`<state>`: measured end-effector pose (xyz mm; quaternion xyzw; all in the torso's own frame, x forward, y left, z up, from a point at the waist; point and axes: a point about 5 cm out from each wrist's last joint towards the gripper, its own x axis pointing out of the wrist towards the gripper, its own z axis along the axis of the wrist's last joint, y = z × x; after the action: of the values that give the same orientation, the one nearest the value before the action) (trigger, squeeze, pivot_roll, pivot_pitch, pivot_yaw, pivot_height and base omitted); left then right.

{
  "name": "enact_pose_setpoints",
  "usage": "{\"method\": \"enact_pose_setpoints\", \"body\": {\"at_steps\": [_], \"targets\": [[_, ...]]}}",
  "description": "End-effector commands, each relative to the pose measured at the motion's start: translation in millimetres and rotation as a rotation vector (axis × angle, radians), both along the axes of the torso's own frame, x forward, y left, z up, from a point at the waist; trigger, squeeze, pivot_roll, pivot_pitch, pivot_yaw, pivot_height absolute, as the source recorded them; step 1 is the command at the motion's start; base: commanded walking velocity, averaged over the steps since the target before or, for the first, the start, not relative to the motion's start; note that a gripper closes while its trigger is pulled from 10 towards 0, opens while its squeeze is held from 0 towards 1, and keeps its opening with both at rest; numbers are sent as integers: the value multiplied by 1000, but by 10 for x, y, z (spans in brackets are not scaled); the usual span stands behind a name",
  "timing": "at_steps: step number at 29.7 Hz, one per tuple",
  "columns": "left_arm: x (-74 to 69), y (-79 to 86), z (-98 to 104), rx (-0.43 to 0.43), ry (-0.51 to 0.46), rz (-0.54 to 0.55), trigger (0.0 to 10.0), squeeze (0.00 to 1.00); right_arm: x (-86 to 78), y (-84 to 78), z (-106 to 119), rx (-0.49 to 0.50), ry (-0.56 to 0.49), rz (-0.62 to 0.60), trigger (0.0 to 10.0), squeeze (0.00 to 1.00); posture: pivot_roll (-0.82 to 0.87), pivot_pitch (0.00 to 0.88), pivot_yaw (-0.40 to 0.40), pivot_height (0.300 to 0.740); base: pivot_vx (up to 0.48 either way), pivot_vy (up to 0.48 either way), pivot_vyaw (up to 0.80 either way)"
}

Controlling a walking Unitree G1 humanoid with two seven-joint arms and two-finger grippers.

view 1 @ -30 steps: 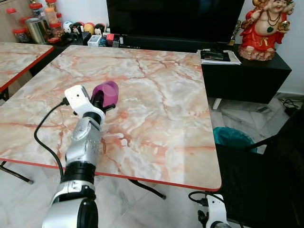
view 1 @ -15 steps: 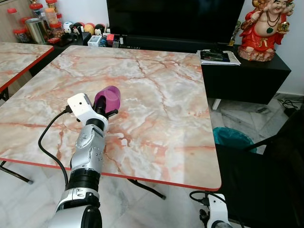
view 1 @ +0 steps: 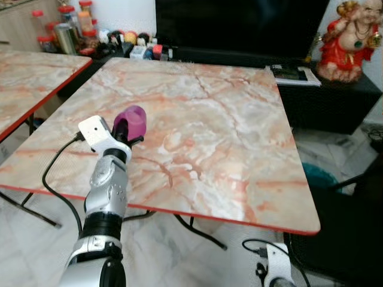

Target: Setting the table

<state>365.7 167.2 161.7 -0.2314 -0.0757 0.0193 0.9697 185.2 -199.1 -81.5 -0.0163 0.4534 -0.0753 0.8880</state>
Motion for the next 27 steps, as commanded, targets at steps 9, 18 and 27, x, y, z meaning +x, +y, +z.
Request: {"method": "enact_pose_setpoints", "body": {"at_steps": [9,18,27], "targets": [[23,201,98,27,-19,45,10000,0,39,79,9,40,-22,-9,10000,0,-70,0,-11,740,0,480,0],[17,262,162,74,-36,62,10000,0,63,109,16,43,-22,16,10000,0,-54,0,-17,740,0,480,0],[8,205,139,90,-32,43,10000,0,113,130,41,62,-42,11,10000,0,-52,0,-14,740,0,480,-156]]}}
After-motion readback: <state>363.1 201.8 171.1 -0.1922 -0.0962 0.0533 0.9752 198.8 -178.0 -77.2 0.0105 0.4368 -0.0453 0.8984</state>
